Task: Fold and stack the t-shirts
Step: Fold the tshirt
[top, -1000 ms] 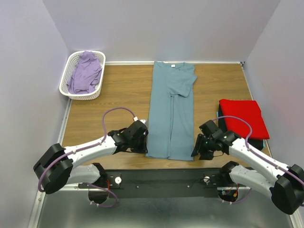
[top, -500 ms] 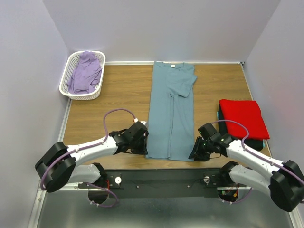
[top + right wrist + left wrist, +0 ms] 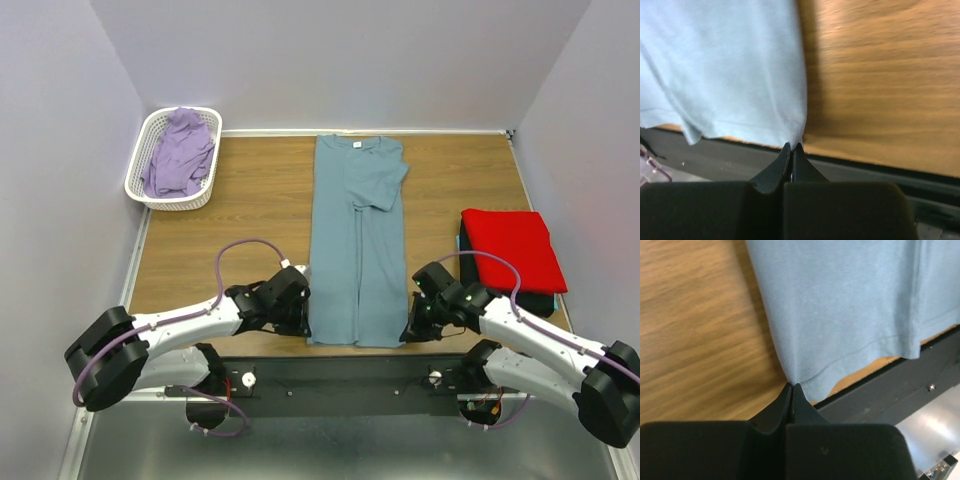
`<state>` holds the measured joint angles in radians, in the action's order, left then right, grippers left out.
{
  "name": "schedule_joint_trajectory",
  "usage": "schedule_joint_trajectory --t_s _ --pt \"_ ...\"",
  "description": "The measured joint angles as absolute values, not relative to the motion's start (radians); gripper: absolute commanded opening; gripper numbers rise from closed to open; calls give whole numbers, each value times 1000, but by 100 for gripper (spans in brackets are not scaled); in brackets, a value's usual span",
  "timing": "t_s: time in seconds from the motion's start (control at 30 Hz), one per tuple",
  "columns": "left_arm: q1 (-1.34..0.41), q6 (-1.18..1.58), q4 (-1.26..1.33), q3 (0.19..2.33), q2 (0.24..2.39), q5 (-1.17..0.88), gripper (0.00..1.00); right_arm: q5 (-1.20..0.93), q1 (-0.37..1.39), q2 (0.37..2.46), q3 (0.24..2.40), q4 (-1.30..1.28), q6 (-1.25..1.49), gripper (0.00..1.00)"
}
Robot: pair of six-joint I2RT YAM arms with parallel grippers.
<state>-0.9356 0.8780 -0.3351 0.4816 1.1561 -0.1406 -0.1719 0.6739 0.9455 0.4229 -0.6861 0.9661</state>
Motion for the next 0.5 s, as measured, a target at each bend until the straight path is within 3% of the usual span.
schedule_joint_trajectory --t_s 0.23,0.5 --pt "-933 855 -416 597 1145 -94 0 -83 686 984 599 -757 923 0" --pt "-822 770 -403 810 1245 -45 0 132 686 1187 809 -737 870 1"
